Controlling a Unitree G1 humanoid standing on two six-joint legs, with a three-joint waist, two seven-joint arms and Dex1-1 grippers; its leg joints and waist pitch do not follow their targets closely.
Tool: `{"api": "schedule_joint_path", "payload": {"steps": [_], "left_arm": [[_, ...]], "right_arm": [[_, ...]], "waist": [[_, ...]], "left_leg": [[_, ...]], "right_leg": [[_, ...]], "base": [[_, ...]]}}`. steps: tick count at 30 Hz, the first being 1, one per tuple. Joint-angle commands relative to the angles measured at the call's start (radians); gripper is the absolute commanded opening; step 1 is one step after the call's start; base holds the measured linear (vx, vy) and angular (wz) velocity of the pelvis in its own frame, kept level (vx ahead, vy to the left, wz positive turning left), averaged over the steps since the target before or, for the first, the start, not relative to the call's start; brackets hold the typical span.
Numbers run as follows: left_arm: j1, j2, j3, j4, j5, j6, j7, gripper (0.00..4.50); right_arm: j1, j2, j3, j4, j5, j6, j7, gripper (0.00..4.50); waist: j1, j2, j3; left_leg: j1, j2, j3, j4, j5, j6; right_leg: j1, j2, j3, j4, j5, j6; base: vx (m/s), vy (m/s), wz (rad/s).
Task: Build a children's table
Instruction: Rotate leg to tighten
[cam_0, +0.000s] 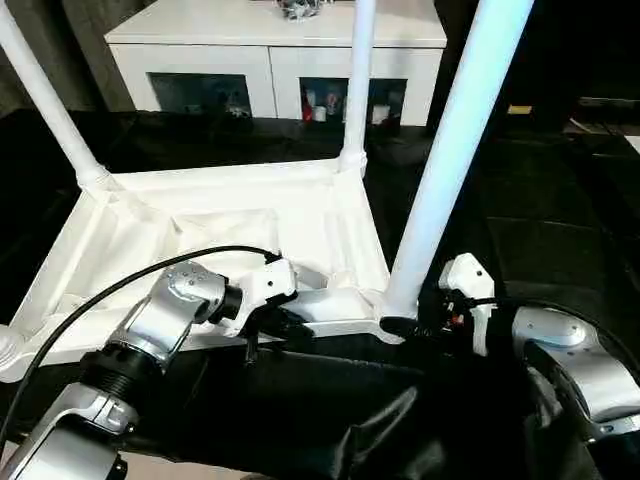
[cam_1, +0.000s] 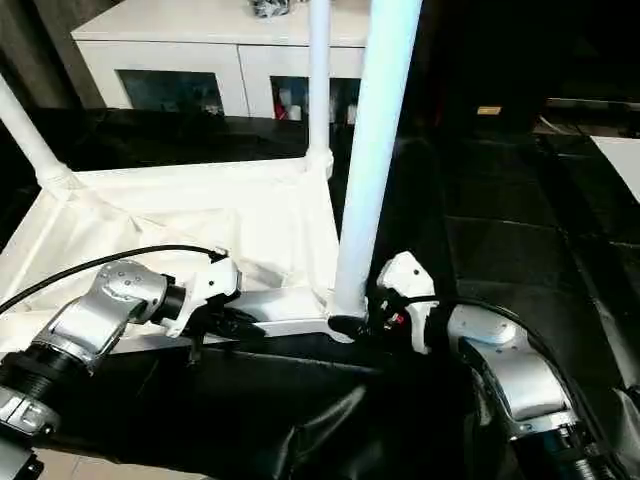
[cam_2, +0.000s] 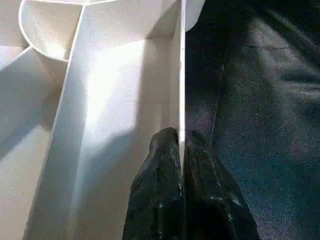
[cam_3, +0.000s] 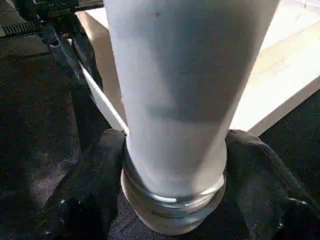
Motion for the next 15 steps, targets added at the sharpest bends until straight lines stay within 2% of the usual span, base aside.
{"api": "schedule_joint_path", "payload": {"steps": [1,2,7,10,12,13,14,15], "left_arm": [[0.015,0.003,-0.007,-0.012,-0.004,0.006,-0.011,0.00],[0.015,0.003,-0.007,-0.011,-0.003,0.005,-0.011,0.00],[0.017,0.006,-0.009,-0.007,-0.001,0.005,-0.011,0.00],[0.029,0.009,-0.015,-0.013,0.007,0.006,-0.001,0.00],[0.031,0.008,-0.015,-0.014,0.010,0.006,0.004,0.00],[0.029,-0.022,-0.005,0.004,0.025,-0.011,0.073,0.00],[0.019,-0.063,0.015,0.024,0.027,-0.002,0.148,0.00],[0.014,-0.086,0.025,0.035,0.028,0.004,0.188,0.00]], "right_arm": [[0.000,-0.007,0.000,-0.003,-0.002,0.003,0.002,2.78],[0.001,-0.007,0.000,-0.002,-0.003,0.004,0.003,2.73],[0.007,-0.007,0.006,0.004,-0.010,0.003,0.004,2.67],[0.002,0.013,0.012,0.059,-0.059,-0.012,-0.064,2.67],[0.000,0.020,0.011,0.075,-0.073,-0.015,-0.088,2.66],[-0.016,0.075,-0.013,0.134,-0.103,-0.014,-0.210,2.66],[-0.025,0.127,-0.034,0.162,-0.109,-0.007,-0.298,2.66],[-0.030,0.154,-0.044,0.176,-0.112,-0.003,-0.343,2.66]], "waist": [[-0.001,-0.015,-0.056],[-0.001,-0.017,-0.057],[-0.001,-0.016,-0.056],[-0.001,-0.016,-0.056],[-0.005,-0.015,-0.053],[-0.006,-0.015,-0.053],[-0.012,-0.015,-0.050],[-0.020,-0.015,-0.046]], "left_leg": [[0.024,0.098,-0.044,-0.098,-0.178,0.082],[0.024,0.098,-0.043,-0.096,-0.171,0.084],[0.024,0.098,-0.043,-0.097,-0.171,0.087],[0.024,0.098,-0.043,-0.097,-0.171,0.083],[0.025,0.097,-0.043,-0.100,-0.205,0.069],[0.025,0.097,-0.044,-0.102,-0.214,0.063],[0.025,0.096,-0.043,-0.104,-0.242,0.044],[0.024,0.093,-0.046,-0.109,-0.292,0.014]], "right_leg": [[0.027,-0.065,0.029,-0.061,-0.065,-0.288],[0.028,-0.065,0.029,-0.060,-0.056,-0.290],[0.028,-0.065,0.028,-0.060,-0.061,-0.291],[0.026,-0.065,0.028,-0.061,-0.064,-0.291],[0.024,-0.063,0.028,-0.064,-0.100,-0.285],[0.024,-0.063,0.028,-0.064,-0.112,-0.284],[0.019,-0.062,0.029,-0.069,-0.147,-0.281],[0.018,-0.062,0.027,-0.074,-0.222,-0.266]], "base": [[0.000,0.000,0.00],[0.000,0.000,0.00],[0.000,0.000,0.00],[0.000,0.000,0.00],[0.000,0.000,0.00],[0.000,0.000,0.00],[0.000,0.000,0.00],[0.000,0.000,0.00]]}}
